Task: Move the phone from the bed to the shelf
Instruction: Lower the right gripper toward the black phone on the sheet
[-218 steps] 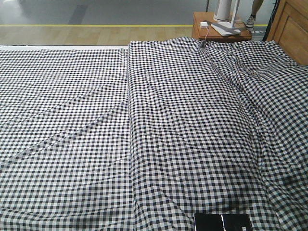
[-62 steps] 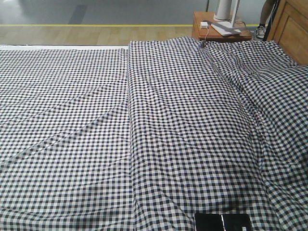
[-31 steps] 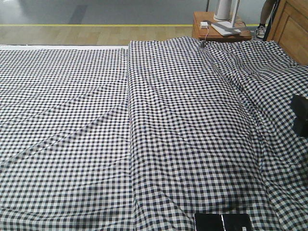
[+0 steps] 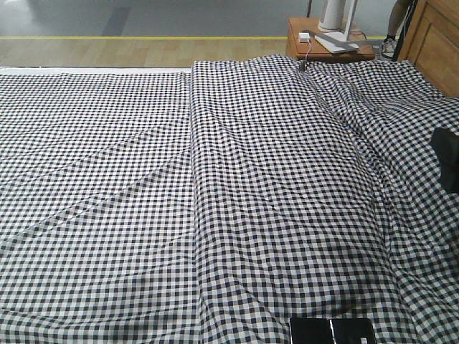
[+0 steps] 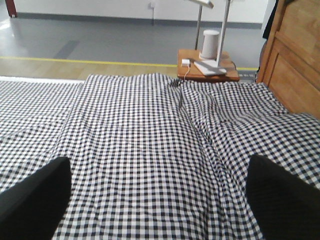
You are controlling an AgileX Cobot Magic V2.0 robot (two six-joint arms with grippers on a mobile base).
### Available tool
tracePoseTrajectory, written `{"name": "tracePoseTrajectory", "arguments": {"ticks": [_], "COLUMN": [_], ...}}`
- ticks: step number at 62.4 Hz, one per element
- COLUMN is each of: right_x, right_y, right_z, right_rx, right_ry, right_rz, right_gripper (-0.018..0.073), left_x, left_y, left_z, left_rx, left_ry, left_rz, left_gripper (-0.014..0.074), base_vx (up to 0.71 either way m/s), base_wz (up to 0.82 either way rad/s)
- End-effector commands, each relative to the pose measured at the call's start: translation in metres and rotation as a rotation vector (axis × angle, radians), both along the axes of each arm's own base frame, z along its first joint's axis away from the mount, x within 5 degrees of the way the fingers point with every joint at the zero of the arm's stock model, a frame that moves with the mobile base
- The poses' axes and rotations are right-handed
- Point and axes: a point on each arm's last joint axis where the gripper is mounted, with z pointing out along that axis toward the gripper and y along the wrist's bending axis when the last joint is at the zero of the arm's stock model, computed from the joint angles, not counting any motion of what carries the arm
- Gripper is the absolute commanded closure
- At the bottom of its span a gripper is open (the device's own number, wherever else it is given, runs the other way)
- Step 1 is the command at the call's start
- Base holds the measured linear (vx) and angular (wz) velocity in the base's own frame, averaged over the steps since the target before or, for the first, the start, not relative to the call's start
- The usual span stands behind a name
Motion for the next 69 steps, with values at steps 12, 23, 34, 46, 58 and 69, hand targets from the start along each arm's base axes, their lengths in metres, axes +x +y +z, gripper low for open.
{"name": "tracePoseTrajectory", "arguments": {"ticks": [12,23,34,46,58,69], "right_x": [0.007,0.022,0.040,0.055,0.055,0.057], "right_y": [-0.001,-0.001,-0.001,-0.003,-0.042,-0.077], "right_z": [0.035,0.055,0.057,0.049,0.046,0.032], "right_rx": [0.046,0.087,0.102,0.112,0.149,0.212], "right_ry": [-0.024,0.086,0.214,0.317,0.378,0.444], "right_rz": [-0.015,-0.030,-0.043,-0.063,-0.205,-0.233], "right_gripper": [-0.0085,-0.0076,-0.0071,-0.0066,-0.0063,-0.0057], "left_x": [0.001,0.001,0.001,0.001,0.001,0.001], "left_y": [0.001,0.001,0.001,0.001,0.001,0.001], "left_z": [0.006,0.006,0.006,0.006,0.006,0.006], "left_rx": [-0.017,-0.017,-0.017,-0.017,-0.017,-0.017], "left_ry": [-0.076,-0.076,-0.076,-0.076,-0.076,-0.076], "left_rz": [0.011,0.011,0.011,0.011,0.011,0.011], "left_gripper": [0.0596,0.0596,0.0596,0.0596,0.0596,0.0596], "base_vx": [0.00,0.00,0.00,0.00,0.00,0.00], "base_wz": [0.00,0.00,0.00,0.00,0.00,0.00]}}
